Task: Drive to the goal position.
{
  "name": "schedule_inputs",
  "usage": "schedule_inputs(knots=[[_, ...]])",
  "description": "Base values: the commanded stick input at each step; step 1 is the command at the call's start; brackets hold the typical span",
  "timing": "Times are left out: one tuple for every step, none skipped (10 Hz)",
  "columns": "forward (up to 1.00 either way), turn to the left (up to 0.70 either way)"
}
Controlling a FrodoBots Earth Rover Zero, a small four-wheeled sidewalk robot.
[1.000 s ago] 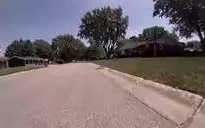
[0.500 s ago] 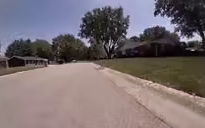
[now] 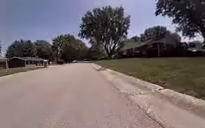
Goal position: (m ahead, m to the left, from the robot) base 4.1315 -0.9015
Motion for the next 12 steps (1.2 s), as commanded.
schedule_inputs(knots=[[0.70,0.00],[0.70,0.00],[0.70,0.00],[0.70,0.00],[0.70,0.00],[0.70,0.00],[0.70,0.00],[0.70,0.00],[0.70,0.00],[0.70,0.00],[0.70,0.00],[0.70,0.00]])
